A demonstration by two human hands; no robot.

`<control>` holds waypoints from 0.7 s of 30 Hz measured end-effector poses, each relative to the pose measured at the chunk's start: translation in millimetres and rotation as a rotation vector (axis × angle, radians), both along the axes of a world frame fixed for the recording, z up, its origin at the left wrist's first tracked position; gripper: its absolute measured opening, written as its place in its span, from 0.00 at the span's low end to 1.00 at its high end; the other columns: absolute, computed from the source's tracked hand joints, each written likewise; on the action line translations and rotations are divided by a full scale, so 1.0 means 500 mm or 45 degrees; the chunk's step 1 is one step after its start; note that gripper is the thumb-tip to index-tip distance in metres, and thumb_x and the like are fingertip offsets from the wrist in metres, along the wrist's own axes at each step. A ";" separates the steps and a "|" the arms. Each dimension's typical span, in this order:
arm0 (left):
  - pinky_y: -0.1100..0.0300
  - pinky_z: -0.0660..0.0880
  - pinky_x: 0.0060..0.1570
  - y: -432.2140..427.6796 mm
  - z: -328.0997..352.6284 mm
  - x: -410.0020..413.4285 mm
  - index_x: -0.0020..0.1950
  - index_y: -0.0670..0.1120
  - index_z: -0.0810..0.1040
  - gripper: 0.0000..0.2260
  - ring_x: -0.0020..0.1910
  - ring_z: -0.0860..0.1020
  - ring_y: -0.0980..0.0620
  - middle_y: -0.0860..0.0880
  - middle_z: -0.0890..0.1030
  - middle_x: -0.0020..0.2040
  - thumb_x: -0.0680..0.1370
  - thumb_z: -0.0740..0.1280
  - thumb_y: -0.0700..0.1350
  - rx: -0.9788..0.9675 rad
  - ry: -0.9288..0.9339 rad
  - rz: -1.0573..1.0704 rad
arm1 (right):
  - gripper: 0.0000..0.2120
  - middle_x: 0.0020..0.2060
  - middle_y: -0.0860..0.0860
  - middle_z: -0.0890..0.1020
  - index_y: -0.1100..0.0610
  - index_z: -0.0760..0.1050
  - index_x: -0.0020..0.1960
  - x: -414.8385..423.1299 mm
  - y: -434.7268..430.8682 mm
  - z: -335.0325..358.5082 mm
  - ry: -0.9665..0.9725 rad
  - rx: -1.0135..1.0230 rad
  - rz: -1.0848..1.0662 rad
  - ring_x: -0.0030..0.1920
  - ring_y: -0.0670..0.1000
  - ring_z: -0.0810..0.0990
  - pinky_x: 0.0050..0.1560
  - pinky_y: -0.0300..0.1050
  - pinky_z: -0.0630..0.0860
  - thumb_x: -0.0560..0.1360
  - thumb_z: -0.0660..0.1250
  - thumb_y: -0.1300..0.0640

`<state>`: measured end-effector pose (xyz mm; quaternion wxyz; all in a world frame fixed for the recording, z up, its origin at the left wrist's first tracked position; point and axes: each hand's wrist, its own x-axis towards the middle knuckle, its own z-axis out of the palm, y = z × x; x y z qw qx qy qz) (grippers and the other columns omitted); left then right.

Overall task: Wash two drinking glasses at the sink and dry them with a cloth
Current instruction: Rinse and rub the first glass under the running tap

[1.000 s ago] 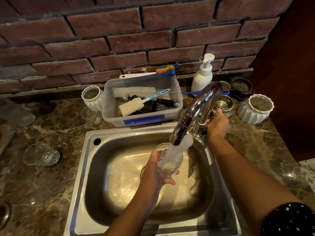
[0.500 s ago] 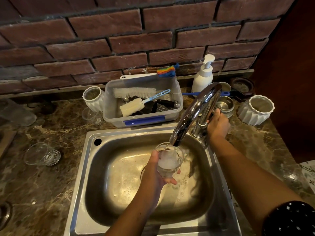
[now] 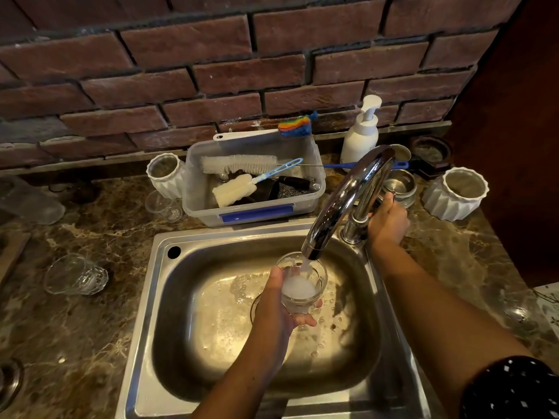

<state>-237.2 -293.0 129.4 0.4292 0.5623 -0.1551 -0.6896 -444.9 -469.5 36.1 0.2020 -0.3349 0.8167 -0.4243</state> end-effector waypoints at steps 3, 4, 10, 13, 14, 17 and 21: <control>0.52 0.78 0.40 0.001 -0.006 0.003 0.67 0.45 0.75 0.32 0.59 0.80 0.31 0.37 0.82 0.61 0.72 0.57 0.65 -0.026 0.006 -0.023 | 0.24 0.46 0.66 0.81 0.63 0.74 0.43 0.001 0.001 0.001 -0.025 0.008 -0.015 0.50 0.65 0.77 0.49 0.55 0.70 0.85 0.52 0.47; 0.53 0.78 0.39 0.002 -0.007 0.003 0.67 0.45 0.75 0.32 0.57 0.81 0.32 0.37 0.82 0.60 0.72 0.57 0.65 -0.035 0.003 -0.028 | 0.25 0.47 0.66 0.81 0.64 0.75 0.44 0.001 0.000 0.001 -0.037 0.017 -0.023 0.52 0.65 0.77 0.51 0.56 0.70 0.85 0.52 0.47; 0.54 0.80 0.37 0.002 -0.018 0.007 0.66 0.47 0.75 0.31 0.55 0.82 0.33 0.39 0.82 0.59 0.72 0.57 0.65 -0.053 0.005 -0.043 | 0.23 0.46 0.66 0.81 0.61 0.72 0.41 0.003 0.002 0.005 -0.031 0.038 -0.024 0.51 0.65 0.78 0.50 0.55 0.70 0.85 0.52 0.46; 0.53 0.79 0.39 0.002 -0.020 0.007 0.66 0.48 0.76 0.31 0.58 0.81 0.33 0.40 0.82 0.61 0.70 0.59 0.66 -0.039 0.001 -0.019 | 0.25 0.46 0.64 0.82 0.65 0.75 0.45 0.000 0.006 0.008 -0.046 0.059 0.007 0.51 0.64 0.78 0.50 0.54 0.71 0.85 0.53 0.46; 0.53 0.79 0.38 0.002 -0.021 0.007 0.66 0.48 0.76 0.32 0.58 0.81 0.33 0.40 0.82 0.61 0.69 0.60 0.67 -0.034 0.001 -0.009 | 0.24 0.45 0.63 0.82 0.65 0.76 0.47 0.000 0.011 0.009 -0.064 0.063 0.032 0.51 0.63 0.79 0.49 0.52 0.71 0.84 0.54 0.47; 0.50 0.79 0.40 0.002 -0.023 0.007 0.69 0.45 0.73 0.37 0.59 0.80 0.31 0.38 0.79 0.64 0.67 0.62 0.67 0.013 0.015 0.031 | 0.13 0.44 0.54 0.80 0.59 0.76 0.51 -0.001 0.043 0.027 -0.105 0.061 0.161 0.51 0.59 0.81 0.43 0.43 0.70 0.83 0.58 0.51; 0.42 0.78 0.52 0.011 -0.028 0.020 0.69 0.47 0.74 0.35 0.59 0.81 0.35 0.40 0.80 0.64 0.68 0.61 0.67 -0.033 0.023 0.004 | 0.15 0.60 0.56 0.78 0.59 0.73 0.66 0.018 0.129 0.086 -0.046 -0.044 0.282 0.64 0.56 0.76 0.60 0.48 0.74 0.80 0.63 0.61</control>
